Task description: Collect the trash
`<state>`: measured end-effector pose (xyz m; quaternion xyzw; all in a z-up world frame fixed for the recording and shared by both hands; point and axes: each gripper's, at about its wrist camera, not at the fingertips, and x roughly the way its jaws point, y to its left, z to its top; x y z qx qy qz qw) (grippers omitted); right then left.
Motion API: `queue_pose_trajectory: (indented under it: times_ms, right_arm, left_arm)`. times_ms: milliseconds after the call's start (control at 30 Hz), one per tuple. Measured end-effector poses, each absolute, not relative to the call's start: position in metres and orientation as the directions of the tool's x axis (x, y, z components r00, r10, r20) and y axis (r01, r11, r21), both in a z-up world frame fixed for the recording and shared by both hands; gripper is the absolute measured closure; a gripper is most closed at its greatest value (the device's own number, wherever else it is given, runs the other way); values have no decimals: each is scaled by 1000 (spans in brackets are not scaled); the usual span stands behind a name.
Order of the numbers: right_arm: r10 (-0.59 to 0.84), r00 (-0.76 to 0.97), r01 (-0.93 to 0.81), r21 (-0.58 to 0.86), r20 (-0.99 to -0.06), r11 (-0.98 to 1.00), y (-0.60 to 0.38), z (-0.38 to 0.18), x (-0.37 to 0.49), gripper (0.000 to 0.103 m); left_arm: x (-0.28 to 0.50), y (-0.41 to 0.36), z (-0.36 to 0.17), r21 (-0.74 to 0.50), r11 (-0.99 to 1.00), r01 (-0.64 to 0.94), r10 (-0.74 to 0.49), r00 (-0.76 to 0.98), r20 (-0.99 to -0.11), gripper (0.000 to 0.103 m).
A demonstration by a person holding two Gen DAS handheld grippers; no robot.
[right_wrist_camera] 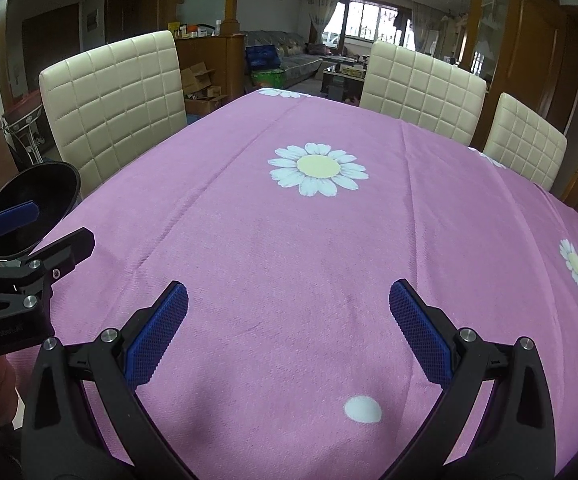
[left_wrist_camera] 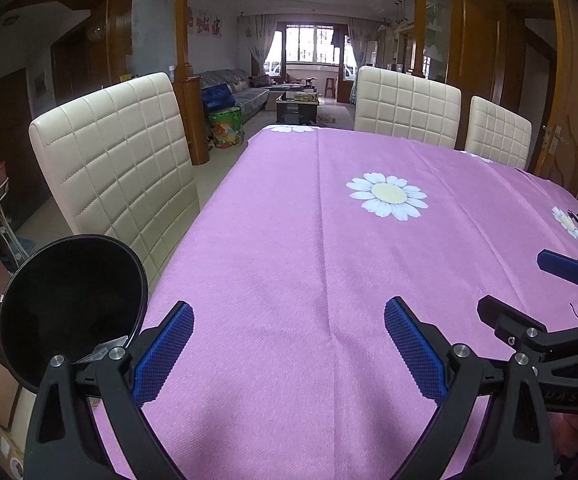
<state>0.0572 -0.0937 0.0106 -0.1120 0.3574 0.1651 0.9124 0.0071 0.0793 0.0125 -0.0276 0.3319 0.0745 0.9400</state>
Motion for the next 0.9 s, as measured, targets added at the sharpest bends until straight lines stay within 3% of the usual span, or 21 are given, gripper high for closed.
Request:
queue_pose_trajectory:
  times_ms: [900]
  right_arm:
    - [200, 721, -347, -95, -664, 933, -98, 16, 39, 4]
  left_arm:
    - [-4, 80, 16, -14, 983, -185, 138, 780, -610, 9]
